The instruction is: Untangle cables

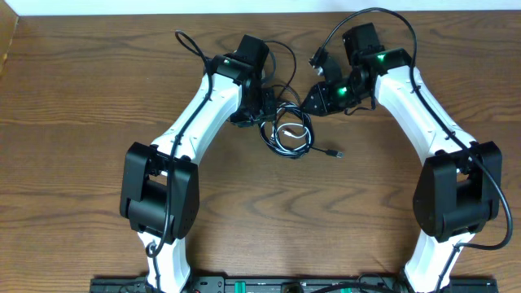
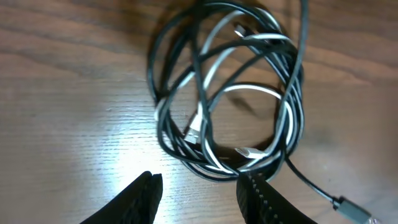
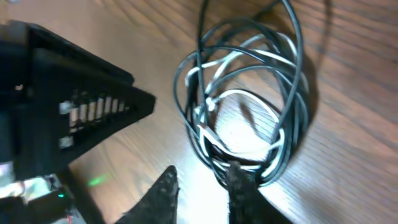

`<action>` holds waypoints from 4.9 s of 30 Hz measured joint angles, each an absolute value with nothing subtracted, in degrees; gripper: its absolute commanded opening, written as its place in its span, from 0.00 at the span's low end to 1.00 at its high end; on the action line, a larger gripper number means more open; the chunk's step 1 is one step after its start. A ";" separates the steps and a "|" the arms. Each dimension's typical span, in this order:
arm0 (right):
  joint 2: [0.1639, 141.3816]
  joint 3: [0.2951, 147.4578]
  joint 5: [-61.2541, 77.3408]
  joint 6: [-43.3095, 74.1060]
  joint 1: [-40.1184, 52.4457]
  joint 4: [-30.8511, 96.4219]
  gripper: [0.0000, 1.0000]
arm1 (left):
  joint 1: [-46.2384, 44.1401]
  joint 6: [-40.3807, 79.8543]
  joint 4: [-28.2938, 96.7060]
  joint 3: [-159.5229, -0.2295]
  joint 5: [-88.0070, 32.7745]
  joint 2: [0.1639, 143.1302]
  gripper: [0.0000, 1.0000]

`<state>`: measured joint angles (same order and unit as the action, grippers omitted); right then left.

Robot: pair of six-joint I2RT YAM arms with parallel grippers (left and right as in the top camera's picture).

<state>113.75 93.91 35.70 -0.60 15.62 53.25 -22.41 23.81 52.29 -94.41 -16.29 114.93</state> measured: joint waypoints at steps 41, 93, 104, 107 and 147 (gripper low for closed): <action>113.75 93.91 25.87 -0.43 1.63 55.90 0.48 | -33.23 38.65 26.28 -94.26 -3.90 128.09 0.64; 113.99 93.89 24.58 3.40 20.64 44.58 0.30 | -17.06 31.03 59.05 -94.83 -4.45 115.13 0.53; 123.39 93.80 18.02 3.60 26.94 42.13 0.21 | -17.34 31.05 56.53 -92.42 -6.63 115.13 0.53; 124.57 93.62 16.53 2.44 26.98 41.65 0.21 | -17.34 31.05 56.01 -92.38 -7.20 115.13 0.53; 122.63 93.58 11.66 -2.90 27.29 47.68 0.01 | -17.37 30.61 42.70 -92.23 -18.35 115.13 0.64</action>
<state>122.63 93.58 11.66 -2.90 27.29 47.68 -17.37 30.61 42.70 -92.23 -18.35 115.13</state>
